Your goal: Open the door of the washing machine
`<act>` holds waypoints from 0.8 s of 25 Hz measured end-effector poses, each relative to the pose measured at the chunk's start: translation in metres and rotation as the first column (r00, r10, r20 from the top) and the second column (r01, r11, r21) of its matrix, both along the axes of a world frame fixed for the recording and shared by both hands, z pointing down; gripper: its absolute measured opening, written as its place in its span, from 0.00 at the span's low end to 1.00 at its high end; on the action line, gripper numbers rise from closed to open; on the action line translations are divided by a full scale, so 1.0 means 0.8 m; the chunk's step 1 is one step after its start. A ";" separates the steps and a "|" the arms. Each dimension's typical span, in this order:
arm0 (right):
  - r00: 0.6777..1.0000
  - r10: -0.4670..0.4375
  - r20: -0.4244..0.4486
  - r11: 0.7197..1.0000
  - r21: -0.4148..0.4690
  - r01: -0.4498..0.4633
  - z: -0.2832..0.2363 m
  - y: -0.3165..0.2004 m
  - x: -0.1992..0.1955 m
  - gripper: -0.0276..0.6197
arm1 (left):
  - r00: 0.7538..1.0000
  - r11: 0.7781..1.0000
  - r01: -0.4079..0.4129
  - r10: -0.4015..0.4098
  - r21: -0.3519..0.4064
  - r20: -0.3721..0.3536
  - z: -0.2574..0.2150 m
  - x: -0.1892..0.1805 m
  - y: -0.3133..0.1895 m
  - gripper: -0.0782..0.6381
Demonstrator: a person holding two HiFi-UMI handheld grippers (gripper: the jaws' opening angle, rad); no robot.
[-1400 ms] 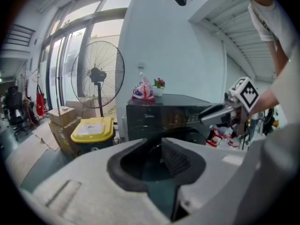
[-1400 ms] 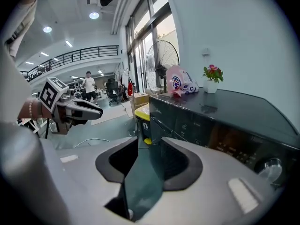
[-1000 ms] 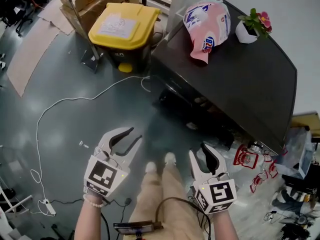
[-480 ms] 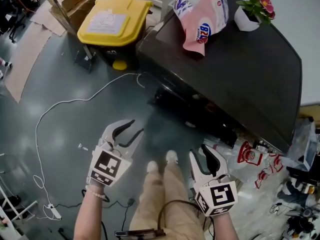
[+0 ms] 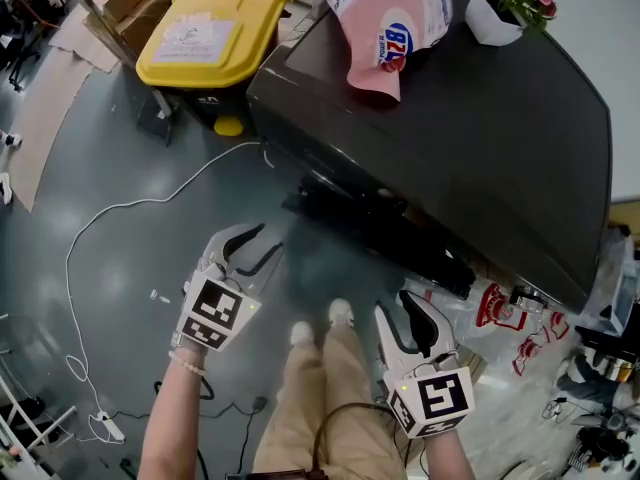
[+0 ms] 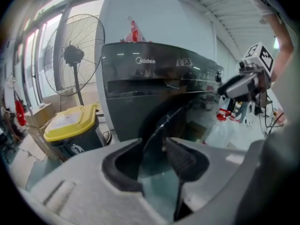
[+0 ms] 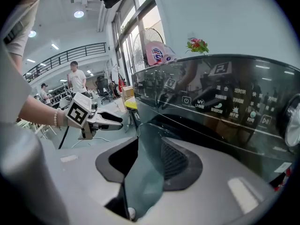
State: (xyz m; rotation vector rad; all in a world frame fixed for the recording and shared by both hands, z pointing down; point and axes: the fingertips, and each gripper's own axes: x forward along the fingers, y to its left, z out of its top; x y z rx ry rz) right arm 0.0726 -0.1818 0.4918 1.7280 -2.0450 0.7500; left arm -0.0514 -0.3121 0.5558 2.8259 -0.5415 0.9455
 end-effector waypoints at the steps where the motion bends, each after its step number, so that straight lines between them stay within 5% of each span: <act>1: 1.000 0.000 0.001 1.000 -0.002 0.000 0.003 -0.001 0.001 0.25 | 1.000 1.000 -0.005 0.005 0.000 0.006 0.006 0.002 -0.002 0.31; 20: 1.000 0.002 0.024 1.000 -0.011 -0.002 0.033 -0.001 0.003 0.25 | 0.985 0.993 -0.120 0.121 -0.014 0.126 0.102 0.038 -0.036 0.34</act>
